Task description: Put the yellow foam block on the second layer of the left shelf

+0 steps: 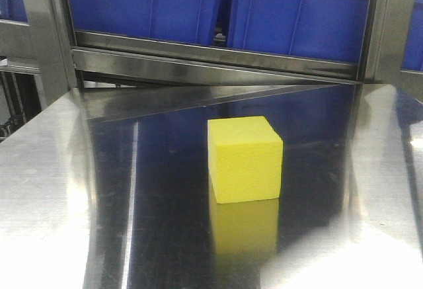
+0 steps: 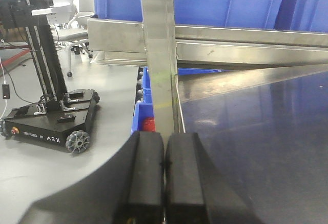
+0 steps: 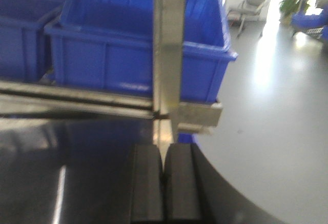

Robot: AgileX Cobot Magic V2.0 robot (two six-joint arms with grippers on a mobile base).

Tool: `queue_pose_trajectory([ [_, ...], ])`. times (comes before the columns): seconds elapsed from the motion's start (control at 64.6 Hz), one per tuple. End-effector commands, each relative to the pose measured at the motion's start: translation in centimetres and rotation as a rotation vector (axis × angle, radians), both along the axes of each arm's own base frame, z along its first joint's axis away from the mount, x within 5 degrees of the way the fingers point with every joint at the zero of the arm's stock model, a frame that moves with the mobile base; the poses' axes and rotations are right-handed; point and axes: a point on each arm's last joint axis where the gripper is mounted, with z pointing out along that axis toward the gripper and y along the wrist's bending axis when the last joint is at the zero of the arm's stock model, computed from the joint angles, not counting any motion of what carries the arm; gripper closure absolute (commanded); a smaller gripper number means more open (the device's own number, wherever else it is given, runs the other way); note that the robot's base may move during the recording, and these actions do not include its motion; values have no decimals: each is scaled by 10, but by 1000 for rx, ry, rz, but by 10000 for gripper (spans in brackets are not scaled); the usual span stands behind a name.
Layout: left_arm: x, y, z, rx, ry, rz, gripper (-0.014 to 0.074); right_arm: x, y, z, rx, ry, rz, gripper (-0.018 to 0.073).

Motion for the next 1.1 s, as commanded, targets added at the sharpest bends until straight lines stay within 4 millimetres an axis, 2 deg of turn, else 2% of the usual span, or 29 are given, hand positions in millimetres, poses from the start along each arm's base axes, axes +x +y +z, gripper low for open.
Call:
queue_pose_trajectory([
  [0.0, 0, -2, 0, -11, -71, -22, 460, 8, 3, 22, 8, -17, 42, 347],
  [0.124, 0, -2, 0, -11, -71, -22, 460, 27, 9, 28, 2, 136, 108, 76],
  [0.232, 0, -2, 0, -11, -71, -22, 460, 47, 17, 30, -13, 285, 158, -76],
  [0.402, 0, -2, 0, -11, -71, -22, 460, 83, 37, 33, -47, 503, 238, -65],
  [0.541, 0, -2, 0, -11, -71, -22, 460, 109, 66, 38, -54, 622, 327, -65],
  [0.634, 0, -2, 0, -11, -71, -22, 460, 124, 91, 40, -8, 689, 364, -65],
  [0.82, 0, -2, 0, -11, -71, -22, 460, 151, 148, 27, 52, 807, 403, -65],
  [1.083, 0, -2, 0, -11, -71, -22, 460, 169, 218, 4, -5, 882, 465, -65],
])
